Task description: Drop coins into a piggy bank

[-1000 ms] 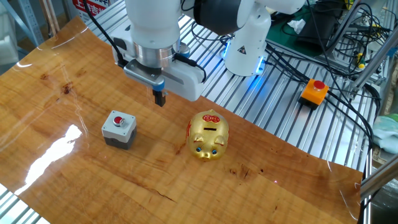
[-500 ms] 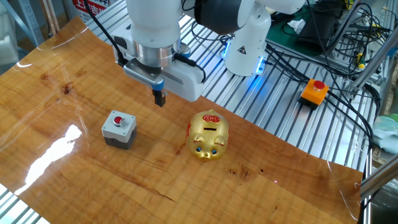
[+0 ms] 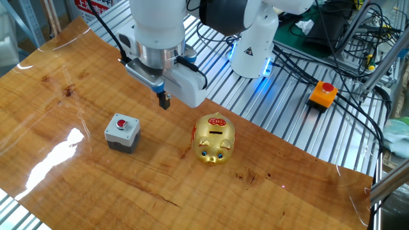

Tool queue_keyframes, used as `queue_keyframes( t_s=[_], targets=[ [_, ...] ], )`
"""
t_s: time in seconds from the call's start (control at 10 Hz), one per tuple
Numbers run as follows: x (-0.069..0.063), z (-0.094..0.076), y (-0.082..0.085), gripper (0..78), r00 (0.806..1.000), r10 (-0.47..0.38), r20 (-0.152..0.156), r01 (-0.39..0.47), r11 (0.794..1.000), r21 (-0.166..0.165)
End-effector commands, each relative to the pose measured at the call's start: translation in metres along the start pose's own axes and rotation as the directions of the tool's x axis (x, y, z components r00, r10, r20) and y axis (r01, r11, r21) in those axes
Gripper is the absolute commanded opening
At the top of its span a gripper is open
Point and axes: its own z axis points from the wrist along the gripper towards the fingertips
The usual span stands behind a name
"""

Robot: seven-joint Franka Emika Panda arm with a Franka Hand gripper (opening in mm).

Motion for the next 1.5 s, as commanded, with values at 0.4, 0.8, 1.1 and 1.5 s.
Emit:
queue_keyframes(
  t_s=[0.4, 0.8, 1.1, 1.5],
  targets=[
    [-0.001, -0.001, 0.0, 0.0, 1.0, -0.019, -0.008, 0.019, 1.0, -0.012],
    [-0.01, 0.007, -0.009, 0.0, 0.999, -0.043, -0.005, 0.043, 0.999, -0.01],
    [-0.023, 0.02, -0.026, 0.0, 0.997, -0.073, 0.01, 0.073, 0.997, -0.004],
    [-0.028, 0.027, -0.036, 0.0, 0.996, -0.09, 0.009, 0.09, 0.996, 0.01]
  ],
)
